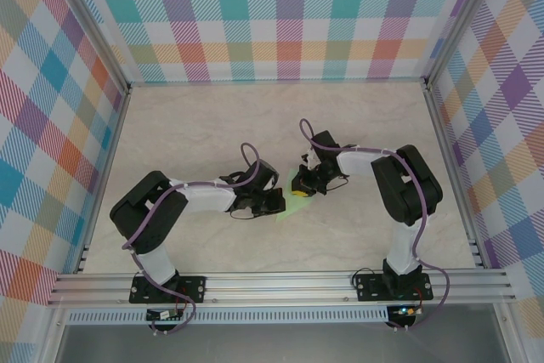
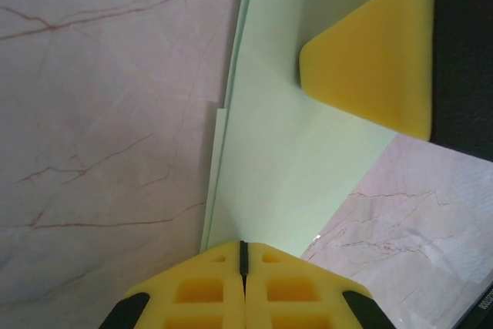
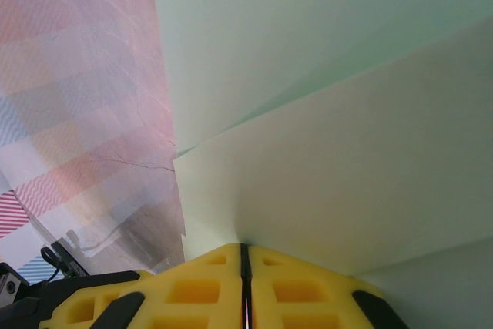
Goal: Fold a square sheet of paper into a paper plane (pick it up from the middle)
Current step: Fourth fold the wing at the center of the table.
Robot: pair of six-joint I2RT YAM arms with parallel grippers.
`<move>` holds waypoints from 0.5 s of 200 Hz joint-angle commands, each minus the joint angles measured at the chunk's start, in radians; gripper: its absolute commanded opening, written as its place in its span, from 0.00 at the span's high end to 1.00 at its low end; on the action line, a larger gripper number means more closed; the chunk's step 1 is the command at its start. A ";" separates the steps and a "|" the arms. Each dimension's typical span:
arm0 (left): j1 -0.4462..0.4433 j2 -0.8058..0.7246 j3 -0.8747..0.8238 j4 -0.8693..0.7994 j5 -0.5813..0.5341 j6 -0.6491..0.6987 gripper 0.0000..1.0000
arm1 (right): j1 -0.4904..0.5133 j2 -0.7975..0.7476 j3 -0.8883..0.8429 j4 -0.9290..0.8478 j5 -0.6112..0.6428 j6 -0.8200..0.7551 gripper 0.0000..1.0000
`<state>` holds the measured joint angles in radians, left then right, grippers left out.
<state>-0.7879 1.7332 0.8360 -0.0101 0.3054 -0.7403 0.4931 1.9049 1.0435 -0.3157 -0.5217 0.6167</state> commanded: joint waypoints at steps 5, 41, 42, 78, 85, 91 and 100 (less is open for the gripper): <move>-0.012 0.000 -0.043 -0.048 0.006 -0.006 0.97 | 0.020 -0.020 -0.033 -0.029 0.110 -0.037 0.90; -0.011 0.025 -0.055 -0.083 -0.014 -0.005 0.99 | 0.067 -0.125 -0.097 0.098 0.054 -0.066 0.87; -0.011 0.024 -0.054 -0.084 -0.014 -0.003 0.99 | 0.068 -0.125 -0.097 0.100 0.052 -0.066 0.87; -0.012 0.019 -0.049 -0.097 -0.020 -0.002 1.00 | 0.091 -0.084 -0.103 0.108 0.034 -0.066 0.88; -0.012 0.019 -0.052 -0.097 -0.020 -0.003 1.00 | 0.091 -0.073 -0.101 0.104 0.038 -0.064 0.88; -0.012 0.018 -0.051 -0.100 -0.020 -0.002 1.00 | 0.091 -0.065 -0.098 0.095 0.048 -0.063 0.88; -0.012 0.018 -0.051 -0.105 -0.020 -0.005 1.00 | 0.091 -0.050 -0.088 0.080 0.068 -0.063 0.88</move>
<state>-0.7879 1.7325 0.8215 0.0086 0.3042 -0.7433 0.5831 1.8114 0.9554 -0.2268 -0.4721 0.5755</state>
